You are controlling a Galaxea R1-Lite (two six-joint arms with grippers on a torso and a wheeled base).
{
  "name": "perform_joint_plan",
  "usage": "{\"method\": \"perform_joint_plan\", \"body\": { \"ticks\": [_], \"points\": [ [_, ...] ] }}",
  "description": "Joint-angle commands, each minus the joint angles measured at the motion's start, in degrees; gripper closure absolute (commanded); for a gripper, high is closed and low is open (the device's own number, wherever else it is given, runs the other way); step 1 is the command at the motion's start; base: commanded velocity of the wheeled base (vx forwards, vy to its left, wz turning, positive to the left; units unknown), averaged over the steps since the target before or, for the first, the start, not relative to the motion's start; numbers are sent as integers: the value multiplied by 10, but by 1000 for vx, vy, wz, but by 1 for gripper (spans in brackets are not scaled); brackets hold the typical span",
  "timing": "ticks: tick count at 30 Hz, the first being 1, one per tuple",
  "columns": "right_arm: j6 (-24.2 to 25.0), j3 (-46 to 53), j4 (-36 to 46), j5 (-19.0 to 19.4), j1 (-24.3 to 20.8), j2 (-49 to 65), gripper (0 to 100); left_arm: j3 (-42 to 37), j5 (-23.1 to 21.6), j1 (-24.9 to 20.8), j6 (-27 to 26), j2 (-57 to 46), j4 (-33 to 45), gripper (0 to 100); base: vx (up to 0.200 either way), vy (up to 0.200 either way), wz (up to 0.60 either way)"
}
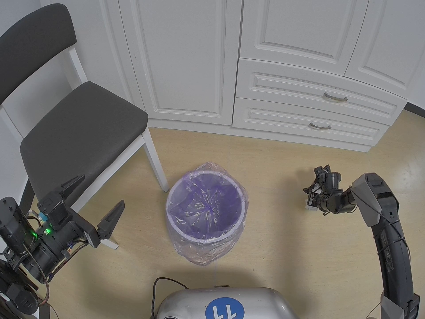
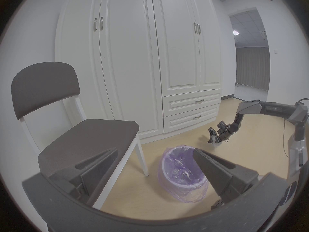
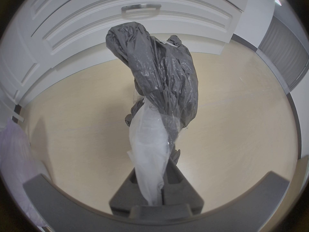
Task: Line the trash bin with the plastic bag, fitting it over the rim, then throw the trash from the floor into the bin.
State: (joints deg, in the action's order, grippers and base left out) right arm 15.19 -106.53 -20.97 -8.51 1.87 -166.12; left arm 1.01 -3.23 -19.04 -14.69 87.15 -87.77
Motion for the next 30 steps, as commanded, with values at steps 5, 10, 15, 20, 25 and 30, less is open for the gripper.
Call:
{"method": "perform_joint_plan", "body": {
  "ticks": [5, 10, 15, 20, 25, 30],
  "points": [
    [-45, 157, -7, -2, -43, 166, 100, -10, 0, 1, 0, 0, 1, 0, 0, 0, 0],
    [-52, 271, -74, -1, -88, 274, 100, -10, 0, 1, -1, 2, 0, 0, 0, 0, 0],
    [-68, 371, -132, -5, -138, 358, 100, -10, 0, 1, -1, 0, 0, 0, 0, 0, 0],
    [-109, 503, -246, -11, -220, 458, 100, -10, 0, 2, -1, -6, 0, 0, 0, 0, 0],
    [-138, 563, -311, -46, -270, 497, 100, -10, 0, 0, -2, -9, 0, 0, 0, 0, 0],
    [-181, 648, -442, -132, -365, 518, 100, -10, 1, 0, -23, -9, 0, 0, 0, 0, 0]
  ]
}}
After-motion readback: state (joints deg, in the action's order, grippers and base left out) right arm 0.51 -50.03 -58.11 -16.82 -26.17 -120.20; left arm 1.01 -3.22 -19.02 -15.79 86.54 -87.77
